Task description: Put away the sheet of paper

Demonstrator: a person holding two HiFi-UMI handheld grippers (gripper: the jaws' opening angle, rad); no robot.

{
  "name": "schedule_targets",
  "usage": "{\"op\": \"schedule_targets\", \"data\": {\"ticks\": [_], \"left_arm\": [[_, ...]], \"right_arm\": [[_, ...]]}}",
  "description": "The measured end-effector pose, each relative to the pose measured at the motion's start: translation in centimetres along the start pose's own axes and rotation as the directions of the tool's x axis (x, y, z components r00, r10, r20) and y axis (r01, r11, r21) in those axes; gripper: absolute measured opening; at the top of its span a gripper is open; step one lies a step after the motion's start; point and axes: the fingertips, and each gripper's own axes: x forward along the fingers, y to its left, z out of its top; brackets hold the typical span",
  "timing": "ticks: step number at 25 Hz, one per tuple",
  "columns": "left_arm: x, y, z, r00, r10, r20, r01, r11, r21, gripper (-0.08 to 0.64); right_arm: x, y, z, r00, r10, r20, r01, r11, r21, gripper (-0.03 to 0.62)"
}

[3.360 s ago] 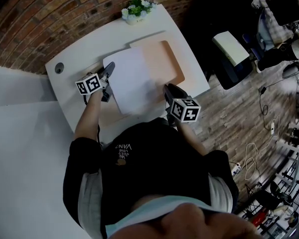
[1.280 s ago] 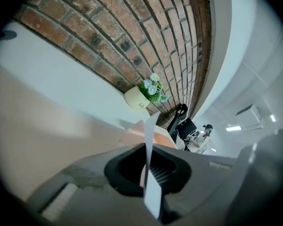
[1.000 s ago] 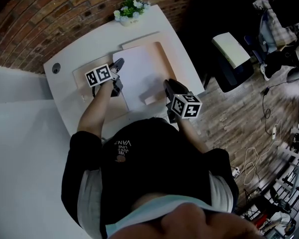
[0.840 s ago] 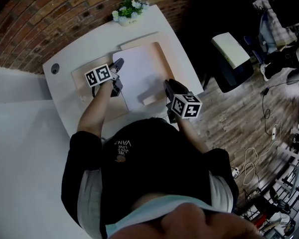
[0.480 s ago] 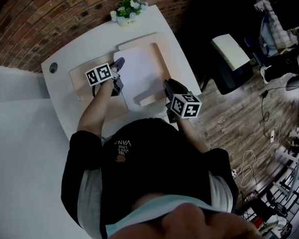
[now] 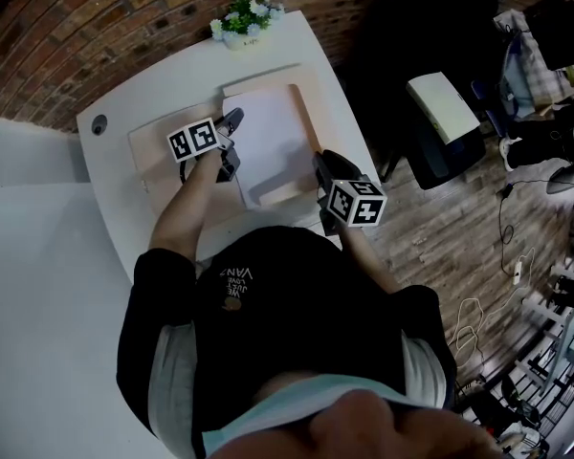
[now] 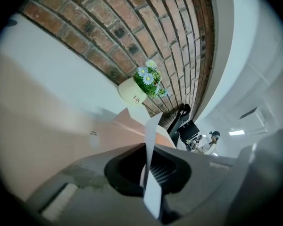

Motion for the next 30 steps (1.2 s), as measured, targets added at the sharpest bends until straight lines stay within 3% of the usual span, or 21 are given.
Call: {"op": "schedule_targets", "data": {"ticks": [18,30], "left_arm": [[2.4,-1.6,-1.1,1.000,0.018,-0.001,-0.018,1.000,0.009,0.000],[4.0,-2.2,-1.5,1.000,-0.006,0.007,0.007,0.999,-0.035,0.000]], "right_arm": [[-0.8,-1.0,1.3,0.999,0.042,0.014,-0.042,0.999,-0.009,0.087],[-0.7,-1.7,1.6,0.999,0.035,0.015,-0.035,0.999,-0.007,0.089]]}}
